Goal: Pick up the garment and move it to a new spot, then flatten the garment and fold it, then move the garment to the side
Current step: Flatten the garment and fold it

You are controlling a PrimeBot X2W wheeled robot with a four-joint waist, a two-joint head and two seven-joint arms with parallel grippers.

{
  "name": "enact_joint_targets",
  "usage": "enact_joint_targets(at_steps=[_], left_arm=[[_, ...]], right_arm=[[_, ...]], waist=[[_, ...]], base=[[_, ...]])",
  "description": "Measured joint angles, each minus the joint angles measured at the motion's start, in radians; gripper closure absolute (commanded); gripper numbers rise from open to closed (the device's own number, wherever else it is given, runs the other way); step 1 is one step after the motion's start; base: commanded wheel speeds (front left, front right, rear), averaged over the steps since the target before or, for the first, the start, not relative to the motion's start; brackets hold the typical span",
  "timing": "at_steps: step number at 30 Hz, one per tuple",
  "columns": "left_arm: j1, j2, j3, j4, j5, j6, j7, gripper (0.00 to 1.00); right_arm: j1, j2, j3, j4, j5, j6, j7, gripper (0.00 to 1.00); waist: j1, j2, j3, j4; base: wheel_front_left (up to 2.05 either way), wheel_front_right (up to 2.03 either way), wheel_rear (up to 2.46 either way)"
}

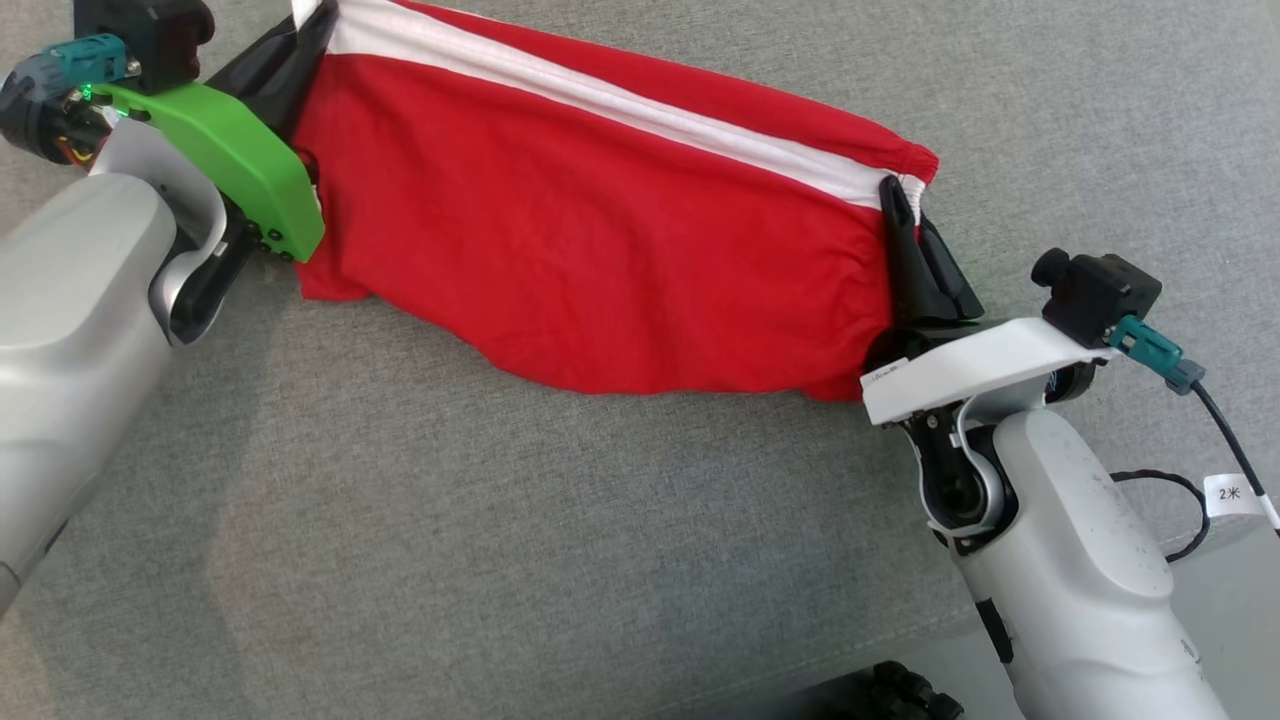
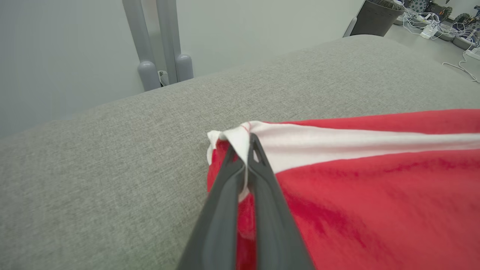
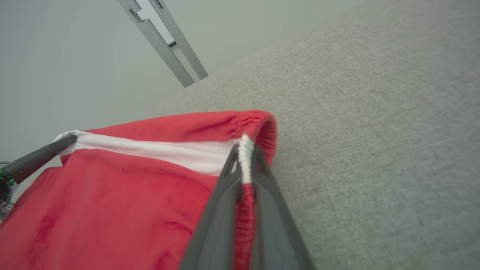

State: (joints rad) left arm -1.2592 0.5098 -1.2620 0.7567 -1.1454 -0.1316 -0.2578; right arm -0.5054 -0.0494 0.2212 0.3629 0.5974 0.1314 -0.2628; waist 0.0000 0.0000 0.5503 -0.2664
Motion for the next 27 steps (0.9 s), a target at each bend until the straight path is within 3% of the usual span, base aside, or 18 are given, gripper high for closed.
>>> enact_joint_targets(at_steps=[1, 2, 17, 25, 26, 27], left_arm=[[0.001, -0.004, 0.0, 0.004, -0.002, 0.0, 0.0, 0.12], [0.003, -0.007, 0.0, 0.007, -0.002, 0.0, -0.002, 0.0], [0.201, -0.1, 0.202, 0.105, 0.032, 0.0, -0.008, 0.0], [0.241, -0.131, 0.162, 0.135, -0.009, 0.001, 0.019, 0.0], [0.241, -0.134, 0.154, 0.139, -0.016, 0.001, 0.035, 0.03], [0.241, -0.138, 0.146, 0.143, -0.023, 0.001, 0.048, 0.51]], right_arm=[[-0.003, 0.0, -0.002, 0.004, -0.004, 0.0, 0.0, 0.0], [-0.005, 0.0, -0.004, 0.009, -0.007, 0.0, 0.0, 0.0], [0.077, 0.0, -0.18, 0.019, -0.098, 0.0, 0.0, 0.0], [0.085, 0.0, -0.222, 0.02, -0.118, 0.0, 0.0, 0.0], [0.086, 0.0, -0.224, 0.021, -0.118, 0.0, 0.0, 0.0], [0.087, 0.0, -0.226, 0.022, -0.121, 0.0, 0.0, 0.0]], waist=[[0.0, 0.0, 0.001, 0.001], [0.0, 0.0, 0.0, 0.003], [0.0, 0.0, -0.05, 0.039], [0.0, 0.0, -0.081, 0.044], [0.0, 0.0, -0.084, 0.044], [0.0, 0.0, -0.088, 0.045]], base=[[0.0, 0.0, 0.0], [0.0, 0.0, 0.0], [0.0, 0.0, 0.0], [0.0, 0.0, 0.0], [0.0, 0.0, 0.0], [0.0, 0.0, 0.0]])
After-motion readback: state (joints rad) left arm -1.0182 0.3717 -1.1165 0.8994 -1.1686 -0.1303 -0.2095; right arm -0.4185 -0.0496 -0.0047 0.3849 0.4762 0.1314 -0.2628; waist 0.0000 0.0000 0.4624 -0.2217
